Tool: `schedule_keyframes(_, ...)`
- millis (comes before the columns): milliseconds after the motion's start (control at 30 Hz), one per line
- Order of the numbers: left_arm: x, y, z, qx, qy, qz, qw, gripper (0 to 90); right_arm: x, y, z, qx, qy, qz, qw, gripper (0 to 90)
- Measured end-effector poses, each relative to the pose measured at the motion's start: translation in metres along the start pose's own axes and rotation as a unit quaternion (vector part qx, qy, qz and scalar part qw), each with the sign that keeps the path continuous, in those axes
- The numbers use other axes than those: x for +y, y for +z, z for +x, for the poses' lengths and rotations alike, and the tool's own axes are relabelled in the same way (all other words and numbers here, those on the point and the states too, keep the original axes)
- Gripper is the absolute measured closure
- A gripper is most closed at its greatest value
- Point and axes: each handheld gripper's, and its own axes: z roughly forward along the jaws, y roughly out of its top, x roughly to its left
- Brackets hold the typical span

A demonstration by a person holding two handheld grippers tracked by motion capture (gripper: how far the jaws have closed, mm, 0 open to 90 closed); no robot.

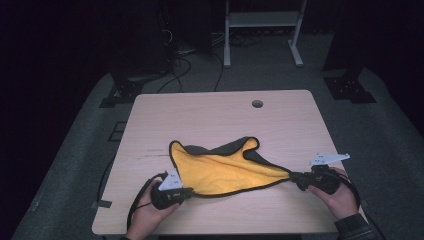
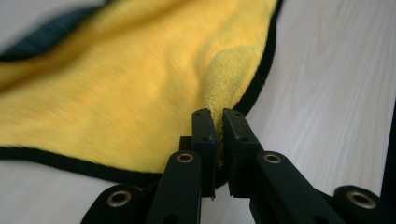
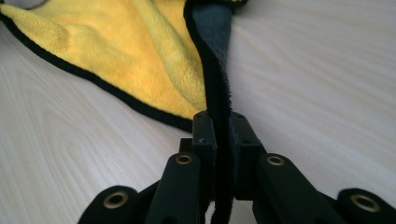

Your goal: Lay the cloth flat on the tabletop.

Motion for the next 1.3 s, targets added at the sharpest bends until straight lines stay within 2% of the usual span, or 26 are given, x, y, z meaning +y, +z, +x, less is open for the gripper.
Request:
schedule_keyframes(33, 0.000, 0.000, 0.000, 0.000, 0.000, 0.000, 1.0000, 83.5, 0.000, 0.000, 0.000, 0.000, 0.000, 0.000, 1.0000, 82.4)
schedule_keyframes(100, 0.013, -0.017, 0.015, 0.012, -0.017, -0.046, 0.9987, 83.8, 0.011, -0.007, 0.001, 0.003, -0.002, -0.020, 0.9998, 82.5)
schedule_keyframes(167, 0.017, -0.021, 0.019, 0.016, -0.019, -0.057, 0.9981, 83.9, 0.016, -0.009, 0.001, 0.003, -0.003, -0.027, 0.9996, 82.5)
schedule_keyframes(200, 0.028, -0.033, 0.029, 0.027, -0.025, -0.087, 0.9955, 83.9, 0.025, -0.015, 0.002, 0.004, -0.007, -0.043, 0.9991, 82.6)
schedule_keyframes(233, 0.028, -0.033, 0.029, 0.027, -0.025, -0.087, 0.9955, 84.0, 0.030, -0.018, 0.002, 0.004, -0.009, -0.051, 0.9987, 82.7)
schedule_keyframes(300, 0.045, -0.049, 0.042, 0.043, -0.028, -0.124, 0.9909, 84.1, 0.041, -0.026, 0.002, 0.004, -0.011, -0.072, 0.9973, 82.7)
schedule_keyframes(333, 0.045, -0.049, 0.042, 0.043, -0.028, -0.124, 0.9909, 84.2, 0.041, -0.026, 0.002, 0.004, -0.011, -0.072, 0.9973, 82.7)
schedule_keyframes(433, 0.065, -0.069, 0.055, 0.056, -0.035, -0.171, 0.9830, 84.3, 0.062, -0.042, 0.003, 0.006, -0.016, -0.116, 0.9931, 82.8)
schedule_keyframes(467, 0.065, -0.069, 0.055, 0.056, -0.035, -0.171, 0.9830, 84.3, 0.062, -0.042, 0.003, 0.006, -0.016, -0.116, 0.9931, 82.8)
schedule_keyframes(567, 0.078, -0.086, 0.063, 0.065, -0.041, -0.211, 0.9745, 84.4, 0.080, -0.060, 0.008, 0.007, -0.022, -0.158, 0.9872, 82.8)
schedule_keyframes(600, 0.078, -0.086, 0.063, 0.065, -0.041, -0.211, 0.9745, 84.6, 0.080, -0.060, 0.008, 0.007, -0.022, -0.158, 0.9872, 82.8)
schedule_keyframes(667, 0.086, -0.095, 0.064, 0.068, -0.040, -0.233, 0.9693, 84.6, 0.091, -0.074, 0.011, 0.007, -0.030, -0.184, 0.9825, 82.9)
schedule_keyframes(700, 0.086, -0.095, 0.064, 0.068, -0.040, -0.233, 0.9693, 84.7, 0.091, -0.074, 0.011, 0.007, -0.030, -0.184, 0.9825, 82.9)
schedule_keyframes(733, 0.089, -0.101, 0.063, 0.066, -0.040, -0.248, 0.9657, 84.8, 0.099, -0.085, 0.016, 0.005, -0.039, -0.202, 0.9785, 82.9)
schedule_keyframes(767, 0.089, -0.101, 0.063, 0.066, -0.040, -0.248, 0.9657, 84.8, 0.099, -0.085, 0.016, 0.005, -0.039, -0.202, 0.9785, 82.9)
schedule_keyframes(800, 0.091, -0.104, 0.063, 0.065, -0.039, -0.253, 0.9644, 84.8, 0.104, -0.095, 0.021, 0.003, -0.050, -0.218, 0.9747, 82.9)
schedule_keyframes(833, 0.093, -0.107, 0.062, 0.063, -0.042, -0.260, 0.9625, 84.8, 0.104, -0.095, 0.021, 0.003, -0.050, -0.218, 0.9747, 82.9)
schedule_keyframes(867, 0.097, -0.114, 0.062, 0.062, -0.040, -0.273, 0.9593, 84.9, 0.109, -0.106, 0.026, 0.004, -0.055, -0.236, 0.9701, 82.9)
schedule_keyframes(900, 0.097, -0.114, 0.062, 0.062, -0.040, -0.273, 0.9593, 84.9, 0.109, -0.106, 0.026, 0.004, -0.055, -0.236, 0.9701, 82.9)
schedule_keyframes(933, 0.100, -0.116, 0.062, 0.063, -0.039, -0.279, 0.9575, 84.9, 0.110, -0.109, 0.028, 0.003, -0.058, -0.241, 0.9687, 82.9)
schedule_keyframes(967, 0.106, -0.121, 0.062, 0.066, -0.034, -0.285, 0.9557, 84.9, 0.116, -0.118, 0.031, 0.004, -0.064, -0.253, 0.9653, 82.9)
schedule_keyframes(1133, 0.115, -0.124, 0.066, 0.074, -0.033, -0.285, 0.9550, 84.9, 0.127, -0.126, 0.033, -0.003, -0.069, -0.259, 0.9634, 82.9)
schedule_keyframes(1167, 0.115, -0.124, 0.066, 0.074, -0.033, -0.285, 0.9550, 84.9, 0.128, -0.125, 0.032, -0.006, -0.067, -0.257, 0.9641, 82.9)
schedule_keyframes(1233, 0.118, -0.118, 0.072, 0.079, -0.039, -0.276, 0.9572, 84.9, 0.130, -0.122, 0.029, -0.009, -0.064, -0.253, 0.9654, 82.9)
schedule_keyframes(1267, 0.121, -0.110, 0.080, 0.082, -0.044, -0.269, 0.9588, 84.9, 0.134, -0.114, 0.022, -0.016, -0.055, -0.244, 0.9682, 82.9)
schedule_keyframes(1300, 0.121, -0.110, 0.080, 0.082, -0.044, -0.269, 0.9588, 84.9, 0.134, -0.114, 0.022, -0.016, -0.055, -0.244, 0.9682, 82.9)
